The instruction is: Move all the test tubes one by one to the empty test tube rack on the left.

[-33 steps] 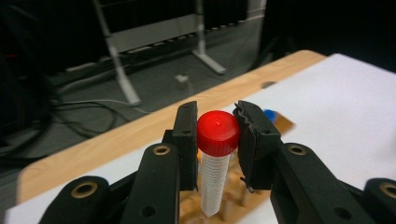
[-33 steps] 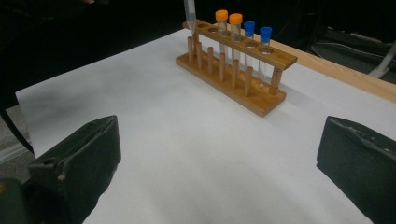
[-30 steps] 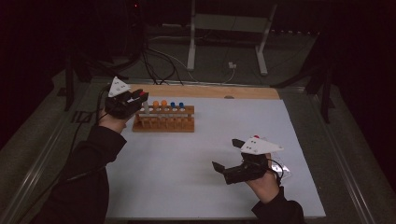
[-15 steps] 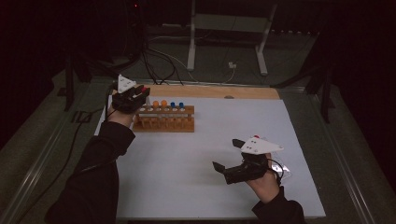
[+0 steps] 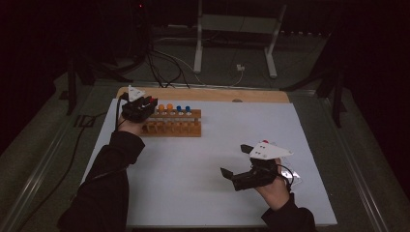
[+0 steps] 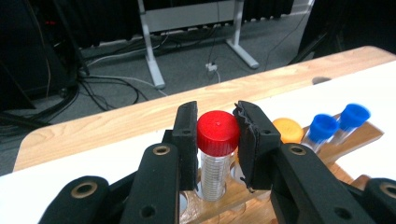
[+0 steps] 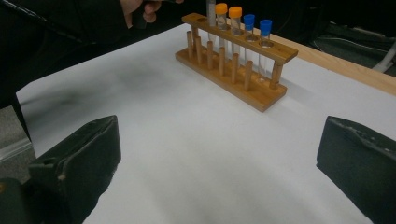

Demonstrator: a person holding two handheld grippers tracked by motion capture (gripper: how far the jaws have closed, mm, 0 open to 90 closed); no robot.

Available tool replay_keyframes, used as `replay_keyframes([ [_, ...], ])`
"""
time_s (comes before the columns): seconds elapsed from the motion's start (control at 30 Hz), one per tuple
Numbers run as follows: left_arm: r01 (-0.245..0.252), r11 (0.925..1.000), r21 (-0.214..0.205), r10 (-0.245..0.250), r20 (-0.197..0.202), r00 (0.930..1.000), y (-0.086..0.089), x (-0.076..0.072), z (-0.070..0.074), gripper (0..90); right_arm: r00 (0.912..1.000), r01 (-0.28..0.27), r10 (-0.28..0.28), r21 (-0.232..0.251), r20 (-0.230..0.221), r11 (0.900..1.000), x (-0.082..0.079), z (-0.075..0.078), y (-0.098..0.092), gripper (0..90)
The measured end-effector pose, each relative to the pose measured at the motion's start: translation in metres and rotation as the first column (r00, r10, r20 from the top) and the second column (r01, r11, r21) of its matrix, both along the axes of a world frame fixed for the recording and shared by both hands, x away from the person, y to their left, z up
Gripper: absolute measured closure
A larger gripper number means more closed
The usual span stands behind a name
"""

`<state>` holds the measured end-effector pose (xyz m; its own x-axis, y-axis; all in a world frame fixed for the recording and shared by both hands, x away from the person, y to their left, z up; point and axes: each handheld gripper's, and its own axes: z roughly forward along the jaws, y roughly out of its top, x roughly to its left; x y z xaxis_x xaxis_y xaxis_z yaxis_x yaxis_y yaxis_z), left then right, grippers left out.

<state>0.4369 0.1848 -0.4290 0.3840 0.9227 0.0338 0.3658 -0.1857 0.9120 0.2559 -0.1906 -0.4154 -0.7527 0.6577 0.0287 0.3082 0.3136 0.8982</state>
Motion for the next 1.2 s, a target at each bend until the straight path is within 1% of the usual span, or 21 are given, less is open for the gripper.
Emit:
replay_keyframes([
  [0.03,0.000,1.0000,-0.003,0.000,-0.008,1.0000,0.000,0.001,-0.002,71.8,1.0000,0.000,0.000,0.001,-0.001,1.0000,0.000,0.000,0.000,0.0],
  [0.07,-0.007,1.0000,0.005,0.007,-0.011,0.9999,-0.001,0.001,-0.004,71.8,1.0000,0.000,0.000,0.003,-0.002,1.0000,0.000,0.000,0.000,0.0],
  [0.13,-0.008,0.9999,-0.008,0.008,-0.025,0.9997,0.000,0.002,-0.007,71.8,1.0000,0.000,0.000,0.003,-0.001,1.0000,0.000,0.000,-0.001,0.0],
  [0.2,-0.017,0.9998,0.006,0.017,-0.031,0.9994,-0.001,0.003,-0.010,71.8,1.0000,0.000,0.000,0.003,0.000,1.0000,0.000,0.000,-0.001,0.0],
  [0.23,-0.015,0.9999,0.000,0.015,-0.038,0.9992,-0.001,0.004,-0.012,71.8,1.0000,0.000,0.000,0.004,0.001,1.0000,0.000,0.000,-0.001,0.0],
  [0.3,-0.024,0.9997,0.005,0.024,-0.038,0.9990,-0.002,0.004,-0.015,71.8,1.0000,0.000,0.000,0.003,0.000,1.0000,0.000,0.000,-0.001,0.0],
  [0.33,-0.023,0.9997,-0.002,0.023,-0.041,0.9989,-0.002,0.004,-0.015,71.8,1.0000,-0.001,0.001,0.002,0.000,1.0000,0.000,0.000,-0.001,0.0],
  [0.47,-0.025,0.9997,-0.005,0.024,-0.044,0.9988,-0.002,0.004,-0.015,71.7,1.0000,-0.001,0.001,0.002,-0.001,1.0000,0.000,0.000,-0.001,0.0],
  [0.57,-0.025,0.9997,-0.006,0.025,-0.050,0.9984,-0.002,0.004,-0.015,71.6,1.0000,-0.001,0.001,0.001,-0.002,1.0000,0.000,0.000,-0.001,0.0],
  [0.6,-0.025,0.9997,0.000,0.025,-0.052,0.9983,-0.002,0.004,-0.014,71.6,1.0000,0.000,0.000,0.001,-0.001,1.0000,0.000,0.000,-0.001,0.0],
  [0.7,-0.027,0.9996,-0.002,0.026,-0.065,0.9975,-0.002,0.004,-0.013,71.3,1.0000,0.000,0.000,0.001,-0.002,1.0000,0.000,0.000,-0.001,0.0],
  [0.77,-0.032,0.9994,-0.012,0.031,-0.078,0.9964,-0.002,0.005,-0.012,70.5,1.0000,0.000,0.000,0.002,-0.002,1.0000,0.000,0.001,-0.001,0.0],
  [0.8,-0.029,0.9995,-0.011,0.028,-0.082,0.9962,-0.002,0.005,-0.011,67.7,1.0000,0.000,0.000,0.003,-0.003,1.0000,0.000,0.001,-0.001,0.0],
  [0.83,-0.034,0.9994,-0.001,0.034,-0.080,0.9962,-0.003,0.004,-0.011,61.0,1.0000,0.001,-0.001,0.004,-0.002,1.0000,0.000,0.001,-0.001,0.0],
  [0.9,-0.032,0.9995,-0.007,0.032,-0.082,0.9961,-0.002,0.002,-0.007,54.2,1.0000,0.002,-0.002,0.004,0.001,1.0000,-0.001,0.002,-0.002,0.0],
  [0.97,-0.047,0.9989,0.007,0.047,-0.066,0.9967,-0.002,-0.001,-0.003,46.4,1.0000,0.004,-0.004,0.006,0.003,1.0000,-0.001,0.003,-0.003,0.0],
  [1.03,-0.048,0.9988,0.006,0.048,-0.054,0.9974,-0.001,-0.005,0.003,41.1,1.0000,0.007,-0.007,0.010,0.004,0.9999,-0.001,0.003,-0.004,0.0],
  [1.07,-0.058,0.9983,0.013,0.058,-0.045,0.9973,-0.001,-0.007,0.005,37.6,1.0000,0.007,-0.007,0.009,0.006,0.9999,-0.001,0.004,-0.004,0.0],
  [1.13,-0.043,0.9991,0.004,0.043,-0.022,0.9988,0.000,-0.014,0.012,33.5,0.9999,0.009,-0.009,0.011,0.010,0.9999,-0.001,0.005,-0.005,0.0],
  [1.17,-0.036,0.9994,0.004,0.036,-0.015,0.9992,0.000,-0.017,0.014,29.6,0.9999,0.010,-0.011,0.011,0.012,0.9999,-0.001,0.006,-0.006,0.0],
  [1.2,-0.018,0.9998,-0.008,0.018,-0.011,0.9998,0.001,-0.020,0.017,26.2,0.9998,0.012,-0.012,0.012,0.013,0.9999,-0.001,0.006,-0.006,0.0],
])
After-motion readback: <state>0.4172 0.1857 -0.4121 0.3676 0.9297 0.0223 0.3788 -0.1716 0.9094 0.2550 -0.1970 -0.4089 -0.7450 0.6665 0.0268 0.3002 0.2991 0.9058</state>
